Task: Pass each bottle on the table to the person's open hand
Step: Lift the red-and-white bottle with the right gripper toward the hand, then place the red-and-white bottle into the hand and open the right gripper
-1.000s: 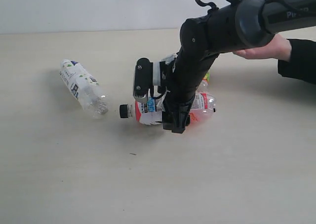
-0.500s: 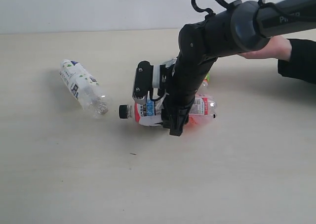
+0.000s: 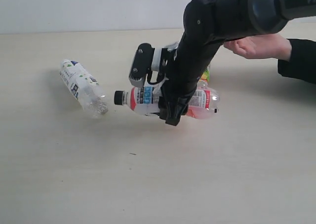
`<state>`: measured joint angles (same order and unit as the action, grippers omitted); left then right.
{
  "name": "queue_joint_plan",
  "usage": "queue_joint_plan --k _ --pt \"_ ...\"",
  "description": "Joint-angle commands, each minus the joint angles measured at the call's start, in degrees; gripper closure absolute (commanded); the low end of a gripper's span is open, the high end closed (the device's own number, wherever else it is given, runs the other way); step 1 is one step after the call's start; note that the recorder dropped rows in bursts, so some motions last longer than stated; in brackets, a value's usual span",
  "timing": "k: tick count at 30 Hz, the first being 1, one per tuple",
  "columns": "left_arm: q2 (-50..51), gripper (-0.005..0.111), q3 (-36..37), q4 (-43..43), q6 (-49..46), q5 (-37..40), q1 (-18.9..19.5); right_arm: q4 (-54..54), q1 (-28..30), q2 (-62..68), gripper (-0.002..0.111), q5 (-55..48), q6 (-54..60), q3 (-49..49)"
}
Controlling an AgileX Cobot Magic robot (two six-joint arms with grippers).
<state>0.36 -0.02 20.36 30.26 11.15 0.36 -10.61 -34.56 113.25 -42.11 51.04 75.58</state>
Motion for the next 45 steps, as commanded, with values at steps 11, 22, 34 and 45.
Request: queue_joint_plan --k 11,22,34,45 --pt "-0.36 0.097 0.02 -0.01 -0.05 -0.04 -0.40 -5.06 -0.05 -18.02 0.108 -4.72 -6.33 0.50" --pt "-0.36 0.097 0.02 -0.01 -0.05 -0.04 -0.40 22.73 0.33 -30.16 0.108 -7.45 -45.26 1.46" --pt "-0.36 0.097 0.02 -0.01 -0.05 -0.04 -0.40 24.96 16.36 -26.27 0.108 -9.03 -58.68 1.46" --pt "-0.36 0.097 0.02 -0.01 -0.05 -0.04 -0.40 12.61 24.23 -15.42 0.108 -2.89 -58.68 1.55"
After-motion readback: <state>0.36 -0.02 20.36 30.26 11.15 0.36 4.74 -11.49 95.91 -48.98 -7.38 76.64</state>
